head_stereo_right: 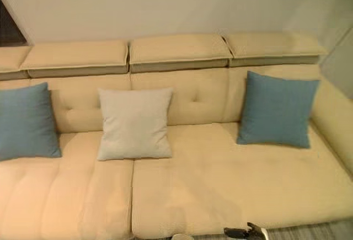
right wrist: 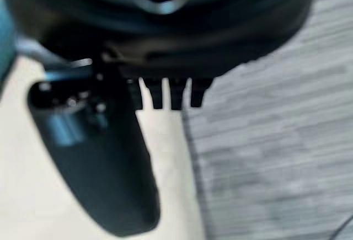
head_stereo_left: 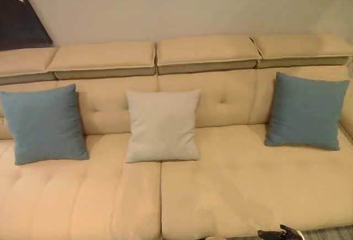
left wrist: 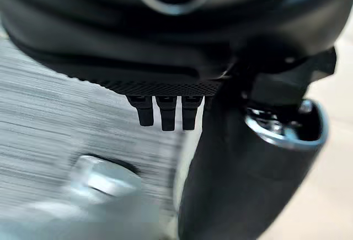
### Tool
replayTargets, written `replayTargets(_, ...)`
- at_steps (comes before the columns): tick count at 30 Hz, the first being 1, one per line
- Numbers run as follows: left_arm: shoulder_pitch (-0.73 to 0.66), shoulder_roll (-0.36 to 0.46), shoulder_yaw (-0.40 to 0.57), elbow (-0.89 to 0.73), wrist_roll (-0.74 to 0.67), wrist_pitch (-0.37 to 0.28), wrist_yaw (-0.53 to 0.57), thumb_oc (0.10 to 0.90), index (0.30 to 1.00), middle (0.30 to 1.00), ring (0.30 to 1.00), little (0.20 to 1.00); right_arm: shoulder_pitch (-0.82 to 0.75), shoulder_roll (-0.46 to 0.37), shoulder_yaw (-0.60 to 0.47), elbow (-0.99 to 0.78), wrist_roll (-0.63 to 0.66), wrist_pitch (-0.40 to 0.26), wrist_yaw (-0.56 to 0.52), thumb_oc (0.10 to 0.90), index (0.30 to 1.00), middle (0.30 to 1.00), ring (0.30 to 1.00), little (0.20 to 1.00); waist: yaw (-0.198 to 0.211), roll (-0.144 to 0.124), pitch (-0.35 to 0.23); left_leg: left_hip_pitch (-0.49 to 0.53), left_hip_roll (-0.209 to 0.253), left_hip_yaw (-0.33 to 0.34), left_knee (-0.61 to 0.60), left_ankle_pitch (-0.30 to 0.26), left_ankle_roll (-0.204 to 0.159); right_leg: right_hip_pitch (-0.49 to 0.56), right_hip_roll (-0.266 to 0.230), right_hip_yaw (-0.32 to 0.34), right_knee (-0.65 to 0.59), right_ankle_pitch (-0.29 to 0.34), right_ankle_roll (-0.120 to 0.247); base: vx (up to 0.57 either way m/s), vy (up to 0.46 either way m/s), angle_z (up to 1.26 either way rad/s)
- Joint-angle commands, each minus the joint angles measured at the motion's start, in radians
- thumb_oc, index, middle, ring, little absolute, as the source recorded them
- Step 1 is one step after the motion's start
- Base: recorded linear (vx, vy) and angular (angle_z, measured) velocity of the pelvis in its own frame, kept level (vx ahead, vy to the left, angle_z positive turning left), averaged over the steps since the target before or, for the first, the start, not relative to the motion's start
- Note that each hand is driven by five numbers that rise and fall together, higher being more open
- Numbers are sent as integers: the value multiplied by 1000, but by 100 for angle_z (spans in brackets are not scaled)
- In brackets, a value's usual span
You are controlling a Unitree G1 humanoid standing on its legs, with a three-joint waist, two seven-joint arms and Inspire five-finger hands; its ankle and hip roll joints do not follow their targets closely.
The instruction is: Pick up all the scattered cushions and arrange them neatly on the sofa.
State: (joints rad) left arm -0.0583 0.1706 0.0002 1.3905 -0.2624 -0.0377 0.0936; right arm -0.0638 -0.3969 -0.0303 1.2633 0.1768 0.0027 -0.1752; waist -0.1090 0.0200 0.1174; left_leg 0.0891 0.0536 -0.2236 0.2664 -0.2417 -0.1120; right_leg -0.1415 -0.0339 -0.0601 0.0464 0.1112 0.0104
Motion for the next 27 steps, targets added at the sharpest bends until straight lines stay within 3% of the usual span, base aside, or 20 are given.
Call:
replayTargets(1, 28, 7, -76, -21, 88, -12, 40, 800, 900, 900, 900, 900, -38, 10, -7, -6, -9, -1, -36, 800, 900, 900, 900, 900, 12, -42, 5, 63, -40, 29, -142, -22, 53, -94, -122, 80, 34, 0, 161, -327, 356, 11)
replayTargets(5, 1, 18, -110, -41, 142, -11, 46, 800, 900, 900, 900, 900, -51, 68, 14, -23, -17, 8, -43, 800, 900, 900, 900, 900, 17, -56, 51, 21, -97, 61, -144, -11, 81, -109, -165, 51, -61, 60, 182, -337, 300, -13)
replayTargets(8, -5, 59, -70, -33, 127, -6, 48, 800, 900, 900, 900, 900, -69, 85, 48, -33, -36, 7, -39, 800, 900, 900, 900, 900, 49, -52, 79, -54, -117, 98, -152, 51, 103, -83, -157, 5, 1, -10, 165, -552, 310, -17)
replayTargets(15, 22, 104, -27, 4, 149, 12, 74, 800, 900, 900, 900, 900, -50, 89, 95, 6, -118, 11, -36, 800, 900, 900, 900, 900, 118, -49, 22, -105, -100, 150, -219, 122, 121, 56, -141, -34, 163, -140, 141, -206, 89, -42)
replayTargets(19, 23, 105, -27, -10, 138, 4, 70, 800, 900, 900, 900, 900, -37, 97, 101, 24, -124, 11, -35, 800, 900, 900, 900, 900, 136, -77, -10, -123, -113, 166, -224, 127, 124, 137, -115, -9, 106, -162, 144, -74, -5, -13)
replayTargets(20, 30, 99, -25, -12, 134, 2, 67, 800, 900, 900, 900, 900, -31, 101, 107, 35, -129, 12, -33, 800, 900, 900, 900, 900, 149, -90, -29, -132, -118, 186, -227, 130, 125, 167, -110, -24, 43, -167, 148, -101, -34, -12)
replayTargets(27, 10, 60, -62, -38, 128, -7, 60, 800, 900, 900, 900, 900, -43, 132, 162, 43, -154, 15, -13, 800, 900, 900, 900, 900, 140, -82, -30, -106, -104, 197, -259, 148, 118, 164, -81, -34, -18, -156, 134, -30, -51, -13)
